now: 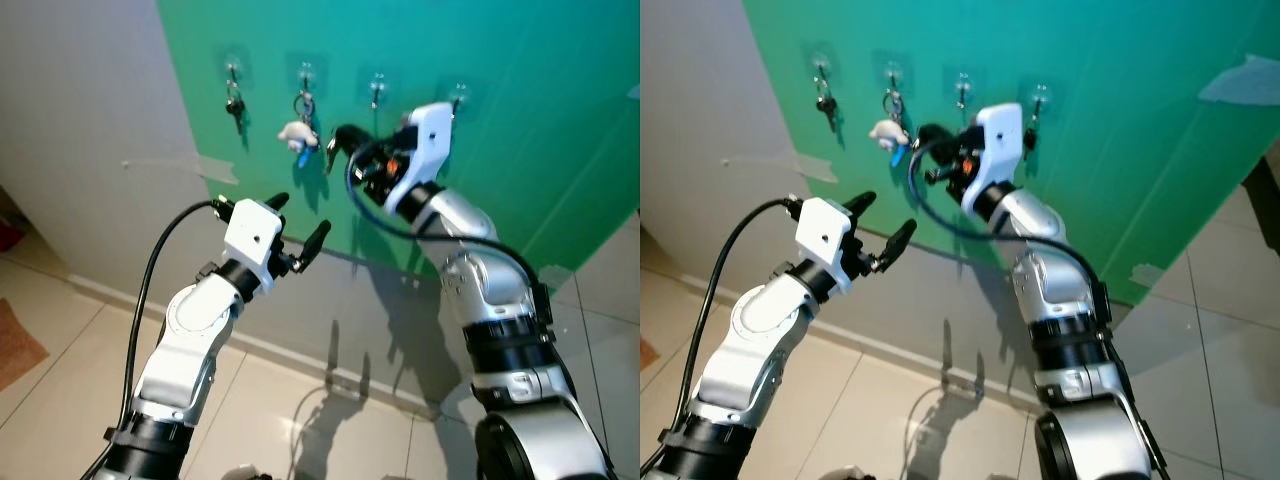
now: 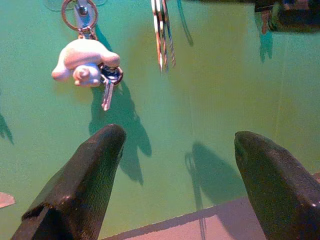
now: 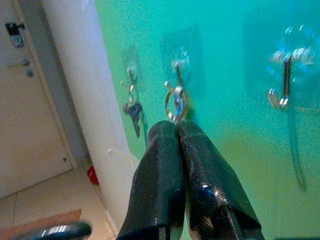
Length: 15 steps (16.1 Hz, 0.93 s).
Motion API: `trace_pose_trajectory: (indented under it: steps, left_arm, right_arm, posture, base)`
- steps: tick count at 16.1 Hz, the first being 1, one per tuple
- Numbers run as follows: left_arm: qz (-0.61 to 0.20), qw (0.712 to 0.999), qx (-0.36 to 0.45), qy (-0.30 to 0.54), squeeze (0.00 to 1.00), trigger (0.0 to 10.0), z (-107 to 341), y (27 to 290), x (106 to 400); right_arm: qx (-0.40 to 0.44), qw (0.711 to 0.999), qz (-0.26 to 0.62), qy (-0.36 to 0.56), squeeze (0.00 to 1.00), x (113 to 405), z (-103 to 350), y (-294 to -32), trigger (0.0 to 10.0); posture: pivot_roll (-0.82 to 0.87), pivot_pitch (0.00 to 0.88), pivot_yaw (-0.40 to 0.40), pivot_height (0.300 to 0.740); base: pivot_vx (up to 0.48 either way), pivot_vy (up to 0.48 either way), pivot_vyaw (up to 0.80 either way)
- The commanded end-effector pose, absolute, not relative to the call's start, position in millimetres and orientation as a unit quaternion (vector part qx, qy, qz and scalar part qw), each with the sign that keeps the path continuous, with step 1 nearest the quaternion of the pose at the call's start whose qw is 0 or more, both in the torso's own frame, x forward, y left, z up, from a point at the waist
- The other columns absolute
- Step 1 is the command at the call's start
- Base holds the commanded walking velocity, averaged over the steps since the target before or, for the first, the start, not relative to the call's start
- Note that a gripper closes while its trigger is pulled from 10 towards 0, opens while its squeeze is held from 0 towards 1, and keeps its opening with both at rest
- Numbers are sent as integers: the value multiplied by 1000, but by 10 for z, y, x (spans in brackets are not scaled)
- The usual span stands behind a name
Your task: Hang keys on a hook
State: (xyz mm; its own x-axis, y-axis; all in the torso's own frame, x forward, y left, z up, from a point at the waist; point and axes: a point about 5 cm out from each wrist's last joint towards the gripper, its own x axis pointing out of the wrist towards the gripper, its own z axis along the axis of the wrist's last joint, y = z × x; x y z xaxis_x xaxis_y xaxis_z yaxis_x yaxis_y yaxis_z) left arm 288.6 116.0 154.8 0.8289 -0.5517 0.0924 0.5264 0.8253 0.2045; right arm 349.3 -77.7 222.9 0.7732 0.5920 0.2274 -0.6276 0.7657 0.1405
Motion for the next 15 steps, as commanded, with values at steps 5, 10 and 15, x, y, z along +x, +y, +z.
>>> trace_pose_trajectory:
  steps: [5,10,15]
  left_arm:
    - [-294,950,82,-68,0,10000,1548,1150,2867]
    - [-297,949,85,-68,0,10000,1546,1153,2873]
    - [-300,948,86,-67,0,10000,1538,1145,2872]
  right_arm:
    - [137,933,307,-126,0,3539,2400,-823,10000]
    - [147,941,272,-135,0,3607,2418,-878,10000]
    - [146,950,247,-122,0,3660,2381,-905,10000]
  posture:
    - [-20,0,2,740]
    - [-19,0,6,740]
    - [-19,0,4,740]
  base:
    - [0,0,0]
    - [0,0,0]
    - [0,0,0]
